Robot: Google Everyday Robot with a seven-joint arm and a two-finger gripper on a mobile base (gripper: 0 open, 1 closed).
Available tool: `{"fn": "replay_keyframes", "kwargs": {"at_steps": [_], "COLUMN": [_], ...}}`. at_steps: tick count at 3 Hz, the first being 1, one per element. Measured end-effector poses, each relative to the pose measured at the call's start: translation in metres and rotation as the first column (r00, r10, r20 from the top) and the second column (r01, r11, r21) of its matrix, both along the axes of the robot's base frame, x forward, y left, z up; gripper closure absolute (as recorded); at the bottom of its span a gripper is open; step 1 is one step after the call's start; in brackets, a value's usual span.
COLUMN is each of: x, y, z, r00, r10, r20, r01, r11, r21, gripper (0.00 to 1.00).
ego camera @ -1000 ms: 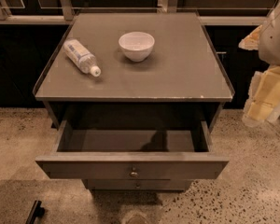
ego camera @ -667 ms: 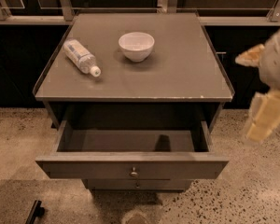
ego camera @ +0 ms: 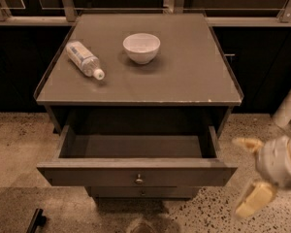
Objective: Close top drawer
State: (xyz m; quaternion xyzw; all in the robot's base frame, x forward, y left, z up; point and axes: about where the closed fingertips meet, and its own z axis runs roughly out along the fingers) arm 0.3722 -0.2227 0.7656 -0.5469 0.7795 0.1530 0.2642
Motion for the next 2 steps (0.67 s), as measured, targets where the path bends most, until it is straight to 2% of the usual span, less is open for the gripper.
{"fn": "replay_keyframes", "kwargs": {"at_steps": [1,2], "x": [-0.0247,-0.0247], "y": [0.0019,0.0019], "z": [-0.0479,-0.0478], "r00": [0.9957,0.9957], "r10": [-0.014,-0.014], "r20": [-0.091,-0.091], "r01": [0.019,0.019], "r11": [0.998,0.998], "r21": [0.052,0.052], "gripper": [0.19,0.42]}}
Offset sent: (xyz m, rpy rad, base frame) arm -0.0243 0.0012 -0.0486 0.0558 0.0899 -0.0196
